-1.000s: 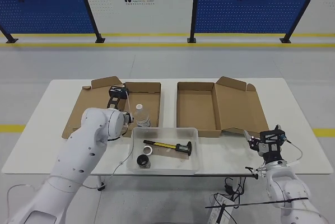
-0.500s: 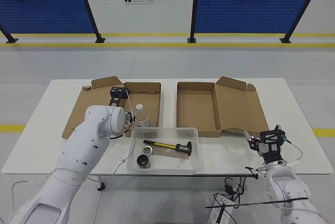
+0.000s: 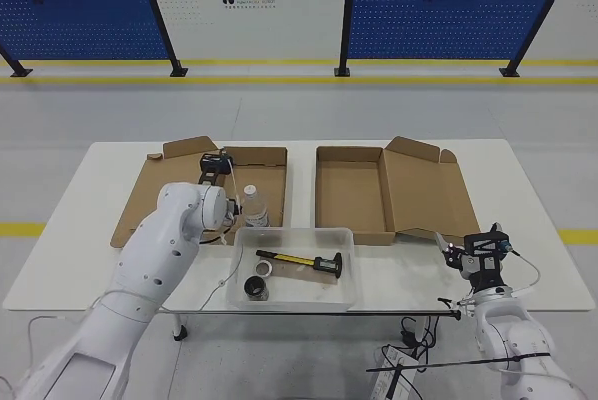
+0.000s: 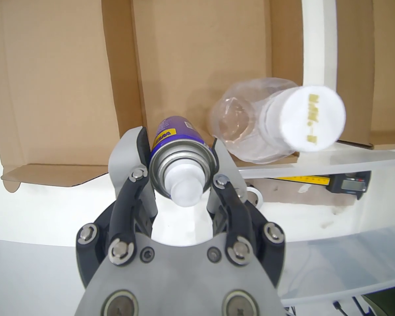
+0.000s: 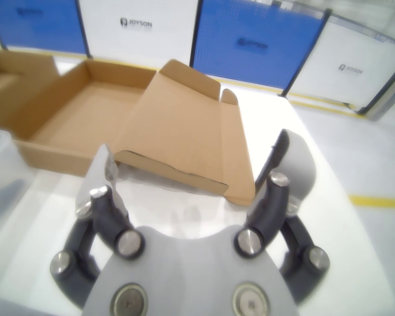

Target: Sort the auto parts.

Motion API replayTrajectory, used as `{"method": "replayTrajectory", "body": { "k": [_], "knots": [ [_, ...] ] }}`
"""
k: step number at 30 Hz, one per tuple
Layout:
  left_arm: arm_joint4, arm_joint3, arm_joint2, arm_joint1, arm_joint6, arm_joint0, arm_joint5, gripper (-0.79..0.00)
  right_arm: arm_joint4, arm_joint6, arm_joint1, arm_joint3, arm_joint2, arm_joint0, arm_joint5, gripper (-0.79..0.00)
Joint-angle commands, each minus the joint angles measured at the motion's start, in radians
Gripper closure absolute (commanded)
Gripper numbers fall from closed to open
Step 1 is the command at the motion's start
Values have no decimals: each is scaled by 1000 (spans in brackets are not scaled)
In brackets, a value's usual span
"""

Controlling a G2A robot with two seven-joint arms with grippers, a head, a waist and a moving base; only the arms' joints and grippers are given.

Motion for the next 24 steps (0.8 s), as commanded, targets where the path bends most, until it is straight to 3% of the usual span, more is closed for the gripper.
{"method": "replayTrajectory", "body": {
  "k": [1, 16, 17, 24],
  "knots": [
    [-1, 16, 0, -3, -1, -5, 0, 0, 0, 0, 0, 0, 0, 0, 0, -785],
    [-8, 104, 8, -22, 18, -24, 1, 0, 0, 0, 0, 0, 0, 0, 0, -785],
    [-6, 108, 8, -23, 18, -25, 1, -31, 0, 0, 0, 0, 0, 0, 0, -785],
    [-3, 123, 12, -30, 18, -23, 1, 0, 0, 0, 0, 0, 0, 0, 0, -785]
  ]
}}
